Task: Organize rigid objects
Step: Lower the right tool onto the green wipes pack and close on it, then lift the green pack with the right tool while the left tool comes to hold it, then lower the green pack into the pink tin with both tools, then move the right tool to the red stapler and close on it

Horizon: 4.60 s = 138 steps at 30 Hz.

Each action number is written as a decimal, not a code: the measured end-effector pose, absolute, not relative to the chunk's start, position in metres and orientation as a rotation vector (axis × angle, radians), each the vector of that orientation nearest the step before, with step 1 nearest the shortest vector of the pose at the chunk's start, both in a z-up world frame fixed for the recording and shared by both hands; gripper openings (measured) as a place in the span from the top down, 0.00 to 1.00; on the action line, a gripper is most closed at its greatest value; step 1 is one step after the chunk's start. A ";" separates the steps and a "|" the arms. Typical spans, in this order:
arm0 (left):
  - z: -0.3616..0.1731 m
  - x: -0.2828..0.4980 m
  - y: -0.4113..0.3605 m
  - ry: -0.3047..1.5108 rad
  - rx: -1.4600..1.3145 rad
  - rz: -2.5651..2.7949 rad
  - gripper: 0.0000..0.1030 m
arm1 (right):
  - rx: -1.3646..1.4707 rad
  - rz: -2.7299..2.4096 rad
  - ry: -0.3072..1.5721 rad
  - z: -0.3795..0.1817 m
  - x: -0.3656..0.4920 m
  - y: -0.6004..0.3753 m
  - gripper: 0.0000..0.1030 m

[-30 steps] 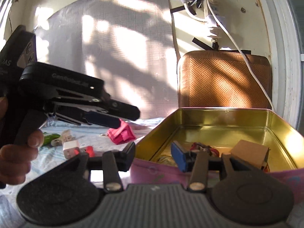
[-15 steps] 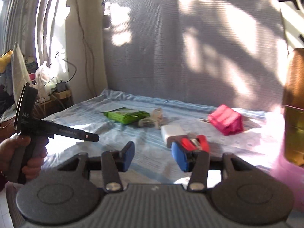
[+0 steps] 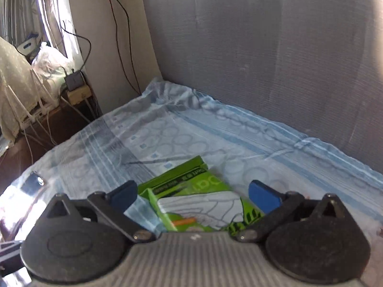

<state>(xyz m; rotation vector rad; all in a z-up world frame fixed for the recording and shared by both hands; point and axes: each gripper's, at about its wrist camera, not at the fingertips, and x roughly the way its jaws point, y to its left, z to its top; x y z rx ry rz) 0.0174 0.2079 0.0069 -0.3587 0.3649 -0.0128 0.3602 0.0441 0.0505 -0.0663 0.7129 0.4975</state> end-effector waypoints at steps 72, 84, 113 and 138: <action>0.097 0.105 -0.183 0.520 0.005 -0.824 0.51 | -0.005 -0.132 0.352 0.081 -0.014 -0.313 0.43; 0.083 0.128 -0.178 0.517 0.053 -0.547 0.46 | 0.090 -0.297 0.349 0.055 0.043 -0.334 0.33; 0.040 0.042 -0.025 0.537 0.052 -0.261 0.45 | 0.264 -0.229 0.282 0.054 -0.038 -0.213 0.13; 0.011 0.054 0.071 0.575 -0.046 -0.102 0.43 | 0.162 -0.071 0.448 0.036 0.011 -0.148 0.21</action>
